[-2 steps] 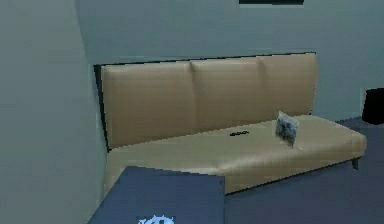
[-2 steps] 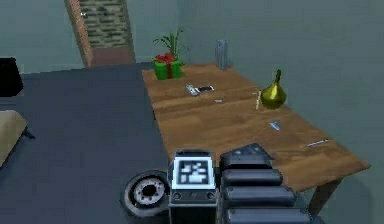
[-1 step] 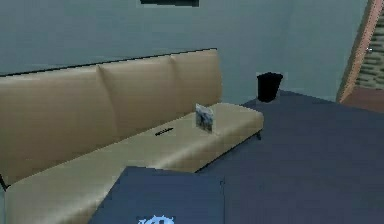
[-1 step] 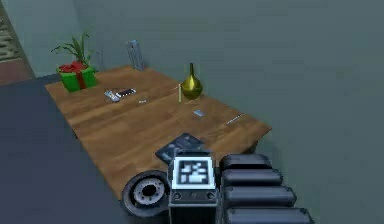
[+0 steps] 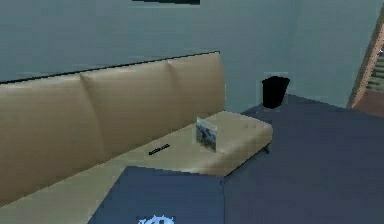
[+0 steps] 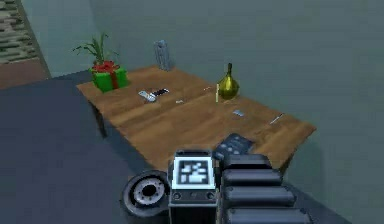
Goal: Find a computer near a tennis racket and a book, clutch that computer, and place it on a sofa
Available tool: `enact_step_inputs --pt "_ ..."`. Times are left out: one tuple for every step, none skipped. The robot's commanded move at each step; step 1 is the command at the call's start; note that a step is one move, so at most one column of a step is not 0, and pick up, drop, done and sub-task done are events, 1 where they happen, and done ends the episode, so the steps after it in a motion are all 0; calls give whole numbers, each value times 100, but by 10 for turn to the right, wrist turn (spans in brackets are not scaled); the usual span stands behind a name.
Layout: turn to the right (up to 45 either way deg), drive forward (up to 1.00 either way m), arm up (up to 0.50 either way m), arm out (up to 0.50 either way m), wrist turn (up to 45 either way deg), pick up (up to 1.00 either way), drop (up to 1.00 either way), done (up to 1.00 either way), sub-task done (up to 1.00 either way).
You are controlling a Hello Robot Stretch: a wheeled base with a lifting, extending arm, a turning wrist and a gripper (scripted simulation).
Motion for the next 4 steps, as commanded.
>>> enact_step_inputs --pt "180 0 0 0 0 0 0 0 0" --pt "0 85 0 0 0 0 0 0 0" --pt "-450 0 0 0 0 0 0 0 0" --pt "-450 0 0 0 0 0 0 0 0"
